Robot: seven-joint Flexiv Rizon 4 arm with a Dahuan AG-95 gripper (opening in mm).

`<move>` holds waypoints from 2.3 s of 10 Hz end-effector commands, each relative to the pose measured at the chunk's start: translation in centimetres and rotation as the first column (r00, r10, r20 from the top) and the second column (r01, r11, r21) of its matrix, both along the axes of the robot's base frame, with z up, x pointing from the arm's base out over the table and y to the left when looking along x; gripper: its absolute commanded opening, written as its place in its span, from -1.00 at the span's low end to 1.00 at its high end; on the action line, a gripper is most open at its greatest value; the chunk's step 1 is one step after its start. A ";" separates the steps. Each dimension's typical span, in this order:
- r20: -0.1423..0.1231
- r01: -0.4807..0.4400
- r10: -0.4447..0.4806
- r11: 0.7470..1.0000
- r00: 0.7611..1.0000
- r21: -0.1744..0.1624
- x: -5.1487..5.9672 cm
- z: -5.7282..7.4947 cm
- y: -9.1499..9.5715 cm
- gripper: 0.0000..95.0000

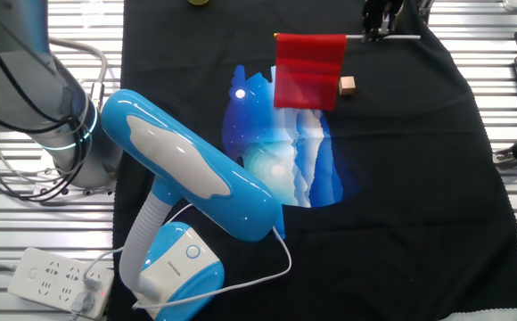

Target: Wave the flag

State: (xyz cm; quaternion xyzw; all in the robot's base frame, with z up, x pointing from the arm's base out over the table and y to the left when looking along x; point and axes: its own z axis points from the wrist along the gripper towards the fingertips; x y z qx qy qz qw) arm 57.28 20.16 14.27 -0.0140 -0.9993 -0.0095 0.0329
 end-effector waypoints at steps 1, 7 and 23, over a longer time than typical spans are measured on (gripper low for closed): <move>0.000 -0.002 0.002 1.000 1.000 -0.004 -0.6 0.9 0.1 -1.00; 0.006 -0.034 0.034 0.999 0.999 -0.021 -0.8 1.6 0.8 -1.00; 0.016 -0.108 0.111 0.987 0.994 -0.116 -0.6 1.7 0.9 -1.00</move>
